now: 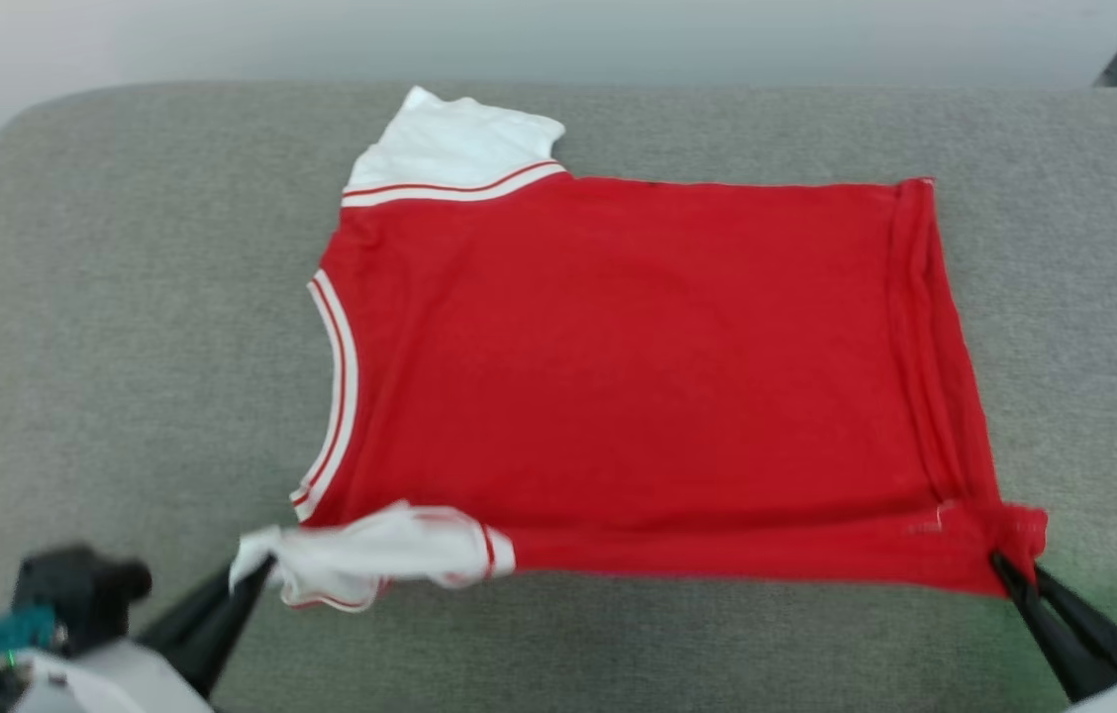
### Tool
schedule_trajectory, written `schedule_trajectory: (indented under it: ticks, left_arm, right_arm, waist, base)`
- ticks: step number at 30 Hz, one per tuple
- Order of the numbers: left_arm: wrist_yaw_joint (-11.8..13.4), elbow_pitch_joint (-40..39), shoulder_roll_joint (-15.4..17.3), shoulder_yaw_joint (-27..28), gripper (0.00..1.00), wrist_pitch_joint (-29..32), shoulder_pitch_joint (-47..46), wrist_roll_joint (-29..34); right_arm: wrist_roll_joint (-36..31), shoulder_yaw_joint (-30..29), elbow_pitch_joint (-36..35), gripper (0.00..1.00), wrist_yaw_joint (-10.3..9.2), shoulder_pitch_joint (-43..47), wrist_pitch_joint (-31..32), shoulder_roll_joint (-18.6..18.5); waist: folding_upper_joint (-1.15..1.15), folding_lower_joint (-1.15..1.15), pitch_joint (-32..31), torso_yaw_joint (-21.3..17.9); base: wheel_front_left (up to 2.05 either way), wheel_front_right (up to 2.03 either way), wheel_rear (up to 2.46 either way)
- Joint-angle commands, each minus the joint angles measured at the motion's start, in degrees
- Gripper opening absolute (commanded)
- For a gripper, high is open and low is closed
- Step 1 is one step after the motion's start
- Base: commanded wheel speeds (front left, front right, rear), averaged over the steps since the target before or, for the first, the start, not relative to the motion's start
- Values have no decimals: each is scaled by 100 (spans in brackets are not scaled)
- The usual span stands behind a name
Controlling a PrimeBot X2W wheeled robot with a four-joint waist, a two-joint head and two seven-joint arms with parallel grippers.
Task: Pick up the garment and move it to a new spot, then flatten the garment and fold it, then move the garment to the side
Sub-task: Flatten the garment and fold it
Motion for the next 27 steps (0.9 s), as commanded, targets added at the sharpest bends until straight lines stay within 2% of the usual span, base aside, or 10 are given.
schedule_trajectory:
  ticks: [1,4,8,9,10,18,27]
  left_arm:
    - [-111,41,71,50,0,198,-284,183]
    - [-371,210,45,86,0,584,-748,446]
    - [-817,613,-152,90,0,1039,-1307,688]
    - [-817,613,-152,90,0,1039,-1307,688]
    - [-934,756,-198,76,0,1145,-1444,775]
    - [-1772,1877,-838,-87,0,1740,-2152,920]
    - [-2394,3083,-1516,-290,1,1960,-2365,760]
  right_arm:
    - [11,-36,-3,0,-8,-164,-7,38]
    - [14,-24,-8,0,-8,-433,39,91]
    - [-30,-70,-63,0,-8,-748,242,229]
    - [-30,-70,-63,0,-8,-748,242,229]
    - [-39,-86,-67,0,-8,-825,305,248]
    - [-147,-199,44,0,-8,-1193,760,404]
    - [-50,-188,152,0,-8,-1314,1113,531]
  waist:
    - [0,0,47,-107]
    - [0,0,87,-176]
    - [0,0,151,-251]
    - [0,0,151,-251]
    - [0,0,171,-261]
    - [0,0,395,-281]
    - [0,0,526,-267]
  base:
    - [0,0,0]
    - [0,0,0]
    - [0,0,0]
    - [0,0,0]
    - [0,0,0]
    - [0,0,0]
    - [0,0,0]
